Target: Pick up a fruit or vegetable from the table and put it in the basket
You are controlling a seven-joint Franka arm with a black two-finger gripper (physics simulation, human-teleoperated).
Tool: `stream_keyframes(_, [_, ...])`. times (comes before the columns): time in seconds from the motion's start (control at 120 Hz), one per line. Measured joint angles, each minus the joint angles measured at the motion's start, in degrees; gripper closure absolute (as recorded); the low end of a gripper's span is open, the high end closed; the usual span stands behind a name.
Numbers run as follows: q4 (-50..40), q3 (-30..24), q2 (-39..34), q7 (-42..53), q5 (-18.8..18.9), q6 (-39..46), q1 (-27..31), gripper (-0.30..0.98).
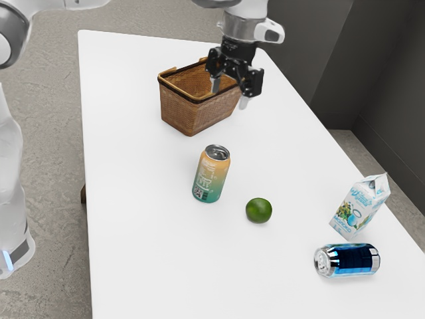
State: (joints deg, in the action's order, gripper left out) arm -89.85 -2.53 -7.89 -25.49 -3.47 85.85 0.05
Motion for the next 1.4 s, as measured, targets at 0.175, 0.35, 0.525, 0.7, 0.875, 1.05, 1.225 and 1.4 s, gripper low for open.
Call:
stream_keyframes(0.175, [-2.60,0.23,-0.68,-25.90,-1.61,-2.32,-0.36,0.00])
stream_keyframes(0.35, [-3.35,-3.04,-0.10,-45.28,-2.05,-3.42,0.64,0.00])
stream_keyframes(0.525, [4.93,-8.15,6.89,-58.32,-1.88,-3.68,0.74,0.00])
stream_keyframes(0.7, [14.45,-8.09,20.19,-66.50,-1.85,-1.11,-2.53,0.00])
stream_keyframes(0.875, [5.09,-6.68,19.52,-69.77,-1.41,4.65,-5.08,0.00])
stream_keyframes(1.05, [-1.90,-6.45,18.73,-70.02,0.10,12.20,-6.48,0.00])
stream_keyframes(1.225, [-3.37,-4.43,17.97,-69.90,0.22,16.92,-6.19,0.00])
stream_keyframes(1.4, [-3.33,-2.93,18.84,-69.05,0.19,18.95,-5.55,0.00])
